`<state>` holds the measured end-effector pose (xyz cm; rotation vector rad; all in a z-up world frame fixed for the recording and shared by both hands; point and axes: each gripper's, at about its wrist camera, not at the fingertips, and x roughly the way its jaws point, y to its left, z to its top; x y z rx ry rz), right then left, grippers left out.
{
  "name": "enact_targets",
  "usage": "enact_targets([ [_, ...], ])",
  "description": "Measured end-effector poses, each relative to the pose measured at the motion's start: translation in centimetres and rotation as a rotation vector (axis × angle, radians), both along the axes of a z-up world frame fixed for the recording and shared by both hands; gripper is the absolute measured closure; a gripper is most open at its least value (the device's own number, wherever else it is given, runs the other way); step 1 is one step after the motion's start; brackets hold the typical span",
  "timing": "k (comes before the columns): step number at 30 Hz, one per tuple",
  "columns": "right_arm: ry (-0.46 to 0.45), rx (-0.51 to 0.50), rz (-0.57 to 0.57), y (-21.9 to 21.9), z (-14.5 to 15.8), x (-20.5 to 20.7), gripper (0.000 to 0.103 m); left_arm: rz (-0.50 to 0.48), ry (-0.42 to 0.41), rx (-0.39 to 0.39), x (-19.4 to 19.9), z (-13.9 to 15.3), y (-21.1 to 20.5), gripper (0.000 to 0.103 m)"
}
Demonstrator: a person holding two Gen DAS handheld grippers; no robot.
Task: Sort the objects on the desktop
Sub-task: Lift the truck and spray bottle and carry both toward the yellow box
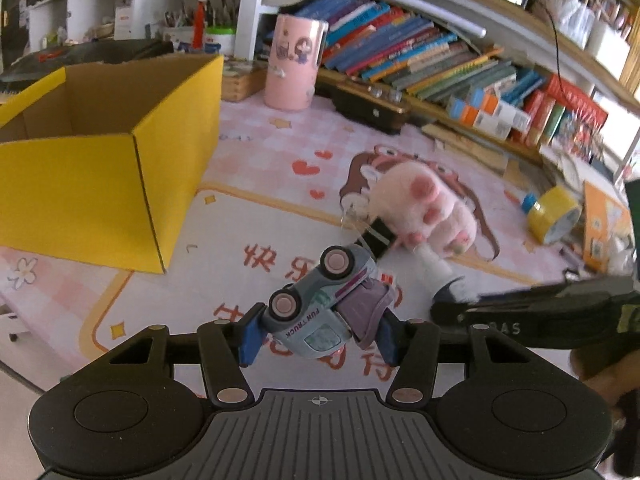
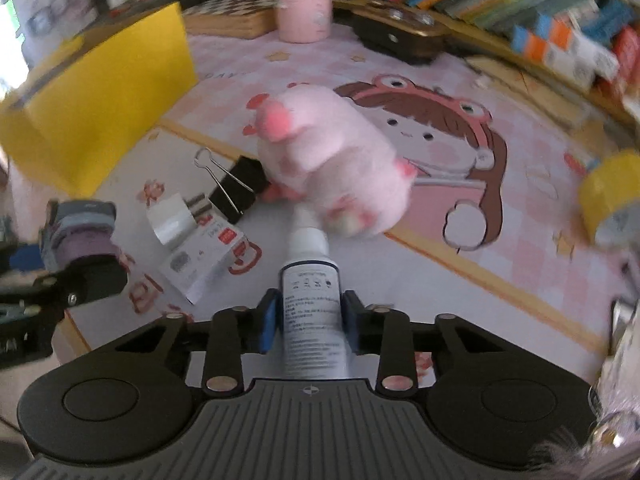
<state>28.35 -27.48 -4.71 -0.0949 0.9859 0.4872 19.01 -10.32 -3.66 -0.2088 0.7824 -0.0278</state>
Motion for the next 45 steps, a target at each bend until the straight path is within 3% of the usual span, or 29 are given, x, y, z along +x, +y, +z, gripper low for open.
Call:
enact_targets([
  [8, 0.001, 0.148, -0.080, -0.9, 2.5, -1.8, 0.073, -0.004, -0.039, -0.036, -0.7, 1.9, 0.3, 0.049],
  [14, -0.002, 0.179, -0.079, -0.8, 3.5, -3.3, 0.073, -0.016, -0.034, -0.051, -2.0, 2.3, 0.6, 0.049],
  [30, -0.052, 0.198, -0.150, 1.9, 5.4, -8.9, 0.073, -0.085, -0.081, -0.112, -4.7, 3.3, 4.5, 0.049],
  [45, -0.065, 0.167, -0.215, 9.0, 6.2, -14.6, 0.073, -0.138, -0.075, -0.148, -8.7, 3.4, 12.1, 0.049],
])
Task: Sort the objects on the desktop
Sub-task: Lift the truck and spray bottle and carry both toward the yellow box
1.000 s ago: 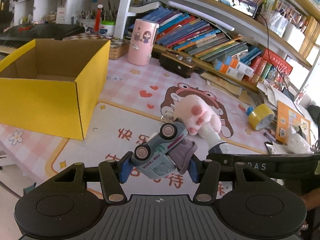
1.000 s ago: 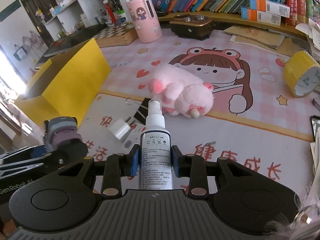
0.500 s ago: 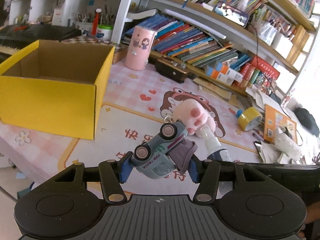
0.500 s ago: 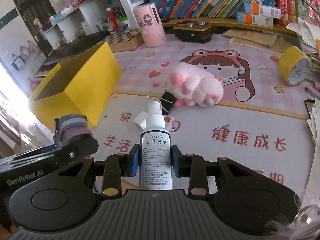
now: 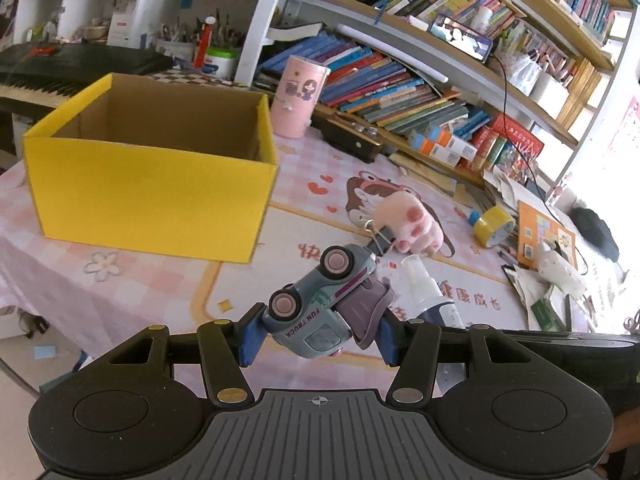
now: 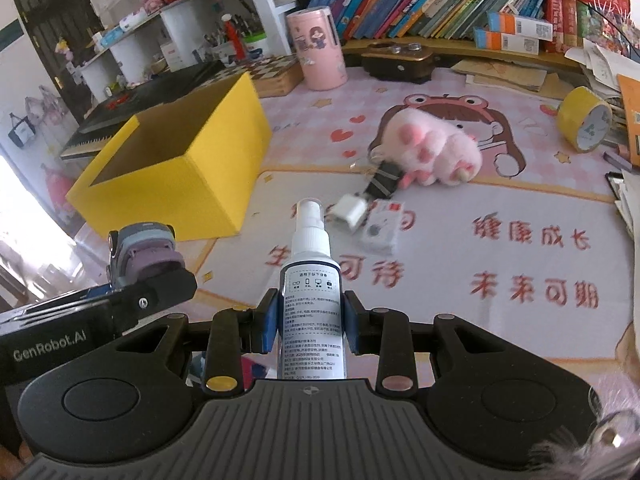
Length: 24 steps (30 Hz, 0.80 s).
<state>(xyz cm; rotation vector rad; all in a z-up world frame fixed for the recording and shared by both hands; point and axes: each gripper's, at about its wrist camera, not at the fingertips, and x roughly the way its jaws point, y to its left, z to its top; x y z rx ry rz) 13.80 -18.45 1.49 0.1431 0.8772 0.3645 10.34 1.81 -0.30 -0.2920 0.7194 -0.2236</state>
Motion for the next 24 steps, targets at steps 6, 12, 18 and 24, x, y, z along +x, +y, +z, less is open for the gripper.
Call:
enact_targets([
  [6, 0.003, -0.003, 0.003, 3.2, -0.2, -2.1, 0.073, -0.008, 0.001, -0.003, -1.9, -0.1, 3.0, 0.049],
  [12, 0.006, -0.005, 0.022, 6.3, -0.5, -4.4, 0.073, 0.007, 0.009, -0.009, -4.0, -0.4, 5.9, 0.049],
  [18, 0.007, -0.005, 0.047, 9.1, -0.6, -6.4, 0.073, 0.033, 0.008, -0.018, -6.0, -0.4, 8.5, 0.049],
  [24, -0.004, -0.011, 0.072, 11.1, -0.3, -7.8, 0.073, 0.046, -0.010, -0.024, -7.3, -0.2, 10.2, 0.049],
])
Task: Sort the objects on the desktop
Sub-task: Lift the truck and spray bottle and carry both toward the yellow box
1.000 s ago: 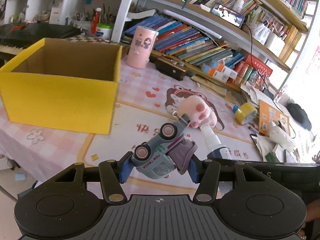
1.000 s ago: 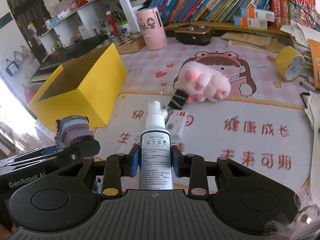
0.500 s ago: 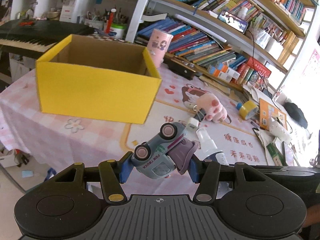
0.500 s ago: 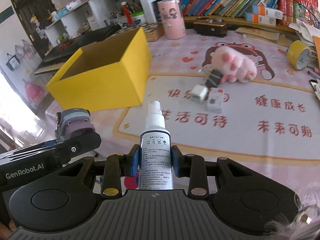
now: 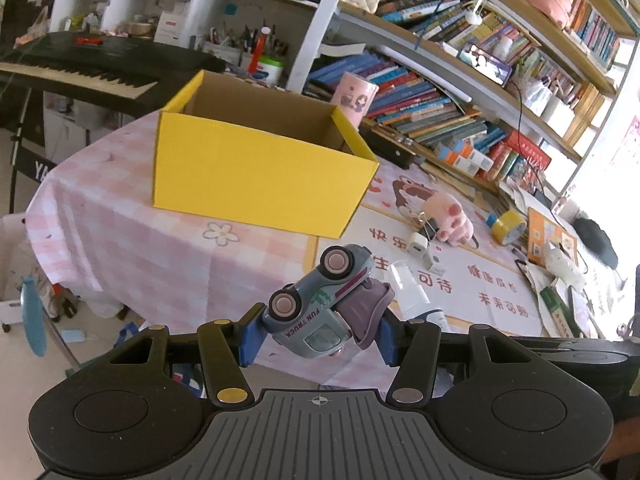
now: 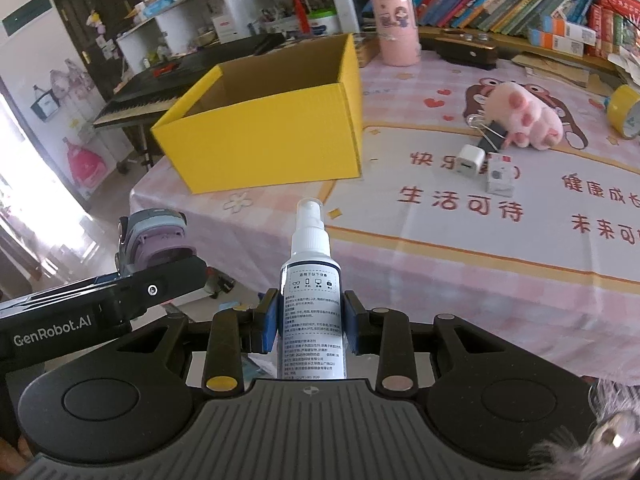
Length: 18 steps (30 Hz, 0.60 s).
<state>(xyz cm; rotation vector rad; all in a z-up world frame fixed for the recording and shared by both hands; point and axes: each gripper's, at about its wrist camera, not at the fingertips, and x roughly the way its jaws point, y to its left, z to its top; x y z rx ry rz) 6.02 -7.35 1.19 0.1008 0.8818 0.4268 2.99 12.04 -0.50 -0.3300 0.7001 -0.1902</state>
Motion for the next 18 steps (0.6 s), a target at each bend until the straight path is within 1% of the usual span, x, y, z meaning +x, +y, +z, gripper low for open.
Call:
enact_targets([
  [10, -0.017, -0.012, 0.035, 2.3, 0.4, -1.2, 0.073, 0.028, -0.020, -0.012, -1.5, 0.2, 2.1, 0.049],
  [18, -0.025, -0.020, 0.053, 3.7, 0.6, -1.7, 0.073, 0.037, -0.025, -0.016, -2.1, 0.3, 3.1, 0.049],
])
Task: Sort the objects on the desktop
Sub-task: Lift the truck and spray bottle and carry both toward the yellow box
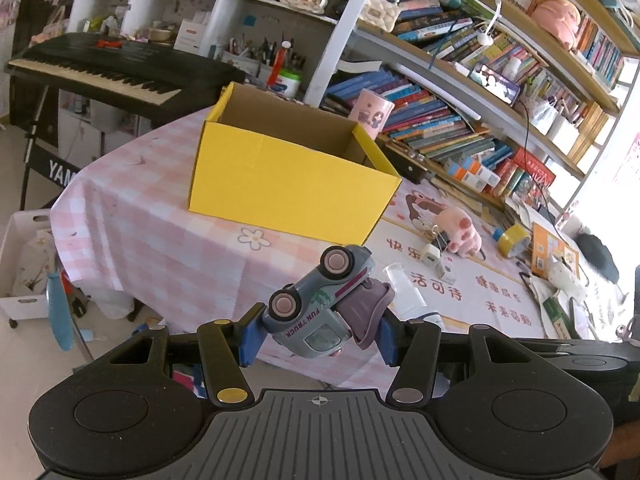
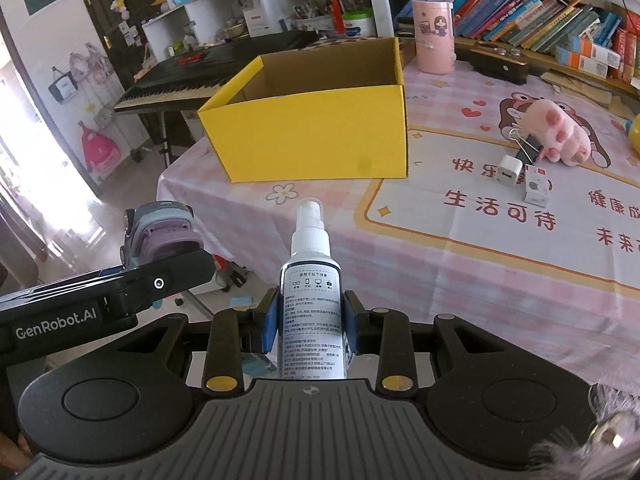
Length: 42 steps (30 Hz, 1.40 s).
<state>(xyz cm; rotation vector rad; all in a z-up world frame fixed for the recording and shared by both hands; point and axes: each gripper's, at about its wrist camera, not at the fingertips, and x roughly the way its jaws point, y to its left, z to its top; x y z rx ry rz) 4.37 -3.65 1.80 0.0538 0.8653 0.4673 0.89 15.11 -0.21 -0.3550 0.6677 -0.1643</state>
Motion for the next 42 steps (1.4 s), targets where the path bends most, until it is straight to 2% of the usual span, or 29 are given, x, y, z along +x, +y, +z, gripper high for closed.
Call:
enact_targets([
  [24, 0.002, -0.004, 0.060, 2.1, 0.1, 0.5, 0.073, 0.060, -0.003, 0.009, -0.5, 0.3, 1.5, 0.049],
  [33, -0.036, 0.005, 0.082, 2.3, 0.9, 3.1, 0.073, 0.073, -0.044, 0.058, 1.9, 1.1, 1.3, 0.049],
  [42, -0.094, 0.039, 0.087, 1.8, 3.2, 8.4, 0.073, 0.094, -0.119, 0.092, 6.4, 3.0, 1.0, 0.049],
])
